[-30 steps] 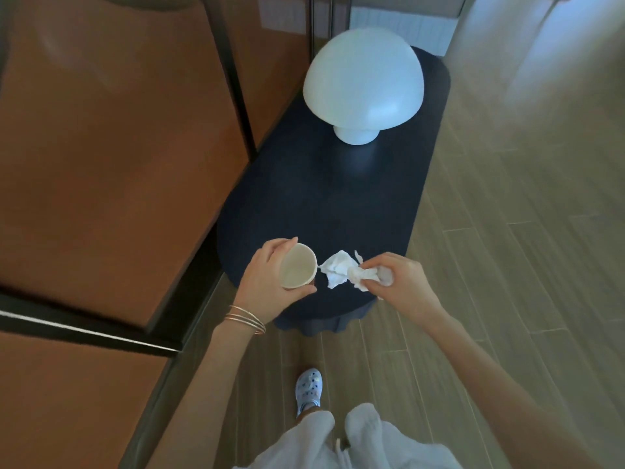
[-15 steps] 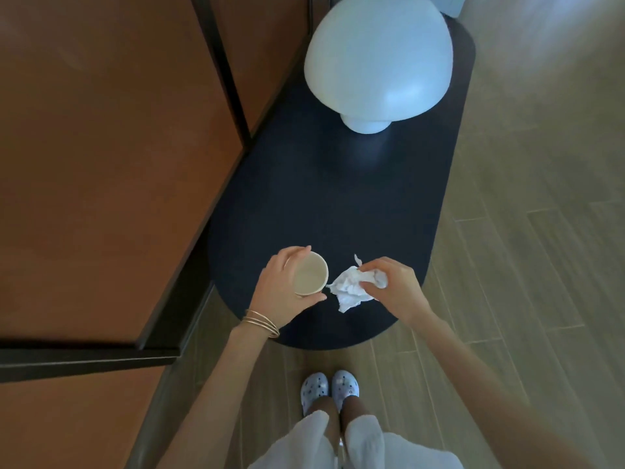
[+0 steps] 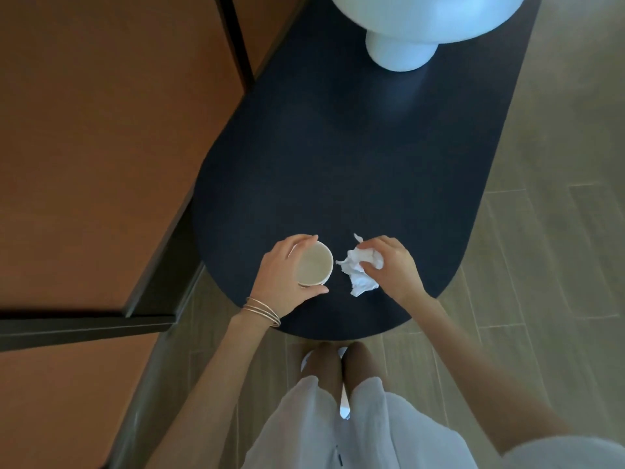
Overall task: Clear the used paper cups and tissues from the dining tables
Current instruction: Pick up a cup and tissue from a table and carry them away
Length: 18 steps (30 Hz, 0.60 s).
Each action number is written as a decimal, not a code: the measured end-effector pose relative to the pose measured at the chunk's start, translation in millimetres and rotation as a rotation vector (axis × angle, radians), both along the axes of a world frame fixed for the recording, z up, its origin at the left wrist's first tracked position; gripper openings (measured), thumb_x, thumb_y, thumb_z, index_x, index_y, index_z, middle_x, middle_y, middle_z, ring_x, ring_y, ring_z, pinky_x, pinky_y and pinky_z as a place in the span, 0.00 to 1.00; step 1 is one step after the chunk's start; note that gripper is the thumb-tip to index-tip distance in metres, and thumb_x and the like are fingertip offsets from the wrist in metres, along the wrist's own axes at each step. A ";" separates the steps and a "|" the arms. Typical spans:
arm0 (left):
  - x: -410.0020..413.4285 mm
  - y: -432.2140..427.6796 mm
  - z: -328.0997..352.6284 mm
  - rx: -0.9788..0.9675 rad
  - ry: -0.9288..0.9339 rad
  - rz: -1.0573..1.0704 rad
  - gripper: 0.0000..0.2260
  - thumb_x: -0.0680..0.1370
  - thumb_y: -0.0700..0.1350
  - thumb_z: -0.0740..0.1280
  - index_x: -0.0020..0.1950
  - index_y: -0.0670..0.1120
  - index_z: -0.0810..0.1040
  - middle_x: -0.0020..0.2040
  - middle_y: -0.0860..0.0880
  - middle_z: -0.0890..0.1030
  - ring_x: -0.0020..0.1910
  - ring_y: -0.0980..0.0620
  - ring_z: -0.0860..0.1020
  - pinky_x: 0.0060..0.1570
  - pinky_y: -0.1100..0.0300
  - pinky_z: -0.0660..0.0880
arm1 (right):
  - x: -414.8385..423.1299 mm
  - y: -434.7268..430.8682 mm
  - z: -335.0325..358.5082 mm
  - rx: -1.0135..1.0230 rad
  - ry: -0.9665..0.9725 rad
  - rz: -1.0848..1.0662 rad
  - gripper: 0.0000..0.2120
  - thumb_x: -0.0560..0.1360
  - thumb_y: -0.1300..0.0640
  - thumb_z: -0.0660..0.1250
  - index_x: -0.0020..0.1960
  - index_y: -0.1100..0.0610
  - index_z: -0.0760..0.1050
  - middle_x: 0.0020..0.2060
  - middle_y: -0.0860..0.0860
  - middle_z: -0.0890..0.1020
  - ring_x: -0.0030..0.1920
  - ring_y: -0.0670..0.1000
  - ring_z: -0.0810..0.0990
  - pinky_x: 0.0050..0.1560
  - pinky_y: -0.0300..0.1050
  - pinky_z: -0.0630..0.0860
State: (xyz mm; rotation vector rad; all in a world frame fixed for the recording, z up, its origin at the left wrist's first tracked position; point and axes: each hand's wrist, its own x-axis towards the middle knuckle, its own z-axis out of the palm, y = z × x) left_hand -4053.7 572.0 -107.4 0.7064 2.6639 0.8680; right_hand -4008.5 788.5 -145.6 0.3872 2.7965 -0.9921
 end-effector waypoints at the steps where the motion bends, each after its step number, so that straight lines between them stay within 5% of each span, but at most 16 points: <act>1: 0.0 0.4 -2.8 0.004 -0.009 0.001 0.37 0.62 0.54 0.77 0.69 0.50 0.67 0.66 0.53 0.70 0.63 0.51 0.69 0.61 0.51 0.67 | -0.1 1.0 -3.4 0.030 -0.005 0.021 0.14 0.70 0.58 0.69 0.56 0.52 0.77 0.50 0.47 0.79 0.52 0.49 0.73 0.48 0.36 0.67; 7: 1.5 0.3 6.6 -0.044 -0.041 -0.011 0.41 0.62 0.56 0.77 0.71 0.49 0.64 0.72 0.51 0.63 0.69 0.50 0.64 0.65 0.52 0.63 | 4.8 6.3 11.9 -0.009 0.040 0.046 0.22 0.68 0.55 0.73 0.61 0.52 0.74 0.58 0.48 0.78 0.59 0.52 0.73 0.59 0.52 0.70; 18: 11.4 -11.4 99.4 -0.160 0.106 -0.100 0.34 0.69 0.61 0.69 0.71 0.47 0.65 0.72 0.49 0.64 0.70 0.48 0.63 0.67 0.52 0.63 | 34.4 13.1 122.7 0.009 0.043 -0.028 0.27 0.72 0.54 0.70 0.69 0.50 0.67 0.67 0.48 0.70 0.67 0.51 0.67 0.68 0.53 0.64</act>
